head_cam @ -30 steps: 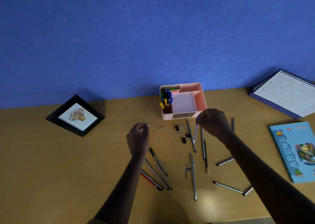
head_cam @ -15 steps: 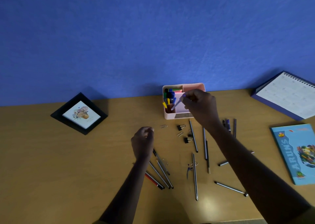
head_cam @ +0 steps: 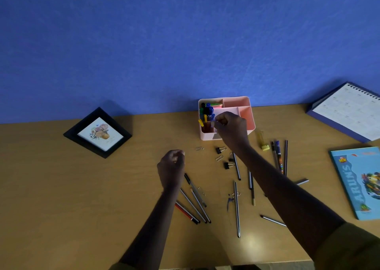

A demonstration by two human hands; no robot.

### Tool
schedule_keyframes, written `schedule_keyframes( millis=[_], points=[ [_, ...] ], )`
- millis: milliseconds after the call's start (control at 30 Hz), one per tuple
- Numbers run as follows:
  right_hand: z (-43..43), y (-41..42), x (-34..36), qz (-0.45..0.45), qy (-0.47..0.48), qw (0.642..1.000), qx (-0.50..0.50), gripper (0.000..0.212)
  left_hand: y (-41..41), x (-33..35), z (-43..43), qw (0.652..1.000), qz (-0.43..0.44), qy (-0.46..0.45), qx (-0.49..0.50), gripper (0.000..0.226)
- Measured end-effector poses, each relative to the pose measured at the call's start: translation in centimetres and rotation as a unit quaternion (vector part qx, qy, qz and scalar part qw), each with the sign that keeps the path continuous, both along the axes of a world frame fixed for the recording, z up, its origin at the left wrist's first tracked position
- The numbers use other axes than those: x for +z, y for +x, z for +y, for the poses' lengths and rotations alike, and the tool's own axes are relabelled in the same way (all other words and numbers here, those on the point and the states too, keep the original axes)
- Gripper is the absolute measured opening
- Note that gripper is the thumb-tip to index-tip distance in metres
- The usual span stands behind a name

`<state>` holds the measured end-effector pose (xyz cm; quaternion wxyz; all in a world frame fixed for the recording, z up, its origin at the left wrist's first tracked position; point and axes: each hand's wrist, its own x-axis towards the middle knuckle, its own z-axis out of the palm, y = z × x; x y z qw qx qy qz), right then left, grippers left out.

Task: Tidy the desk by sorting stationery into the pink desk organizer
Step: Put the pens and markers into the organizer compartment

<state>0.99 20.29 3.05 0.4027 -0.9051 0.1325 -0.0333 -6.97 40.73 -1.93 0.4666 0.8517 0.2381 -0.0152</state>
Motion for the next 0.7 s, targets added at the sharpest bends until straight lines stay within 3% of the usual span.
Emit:
schedule_keyframes(
  millis=[300,467,633,700],
  points=[
    [-1.0,-1.5,0.0,-0.006,0.014,1.000,-0.009,0.027,-0.6,0.1,1.1,0.999,0.011,-0.043,0.030,0.018],
    [-1.7,-5.7,-1.1,-0.010,0.012,0.999,0.028,0.011,-2.6,-0.4,2.1,0.996,0.035,-0.055,0.063,0.013],
    [-0.3,-11.1,-3.6,0.066,0.028,0.993,0.090,0.003,-4.2,-1.4,2.0,0.993,0.086,-0.063,0.047,0.005],
    [0.6,-13.3,-4.7,0.105,0.027,0.986,0.124,0.003,-4.3,-1.6,1.7,0.992,0.116,-0.044,0.038,0.015]
  ],
)
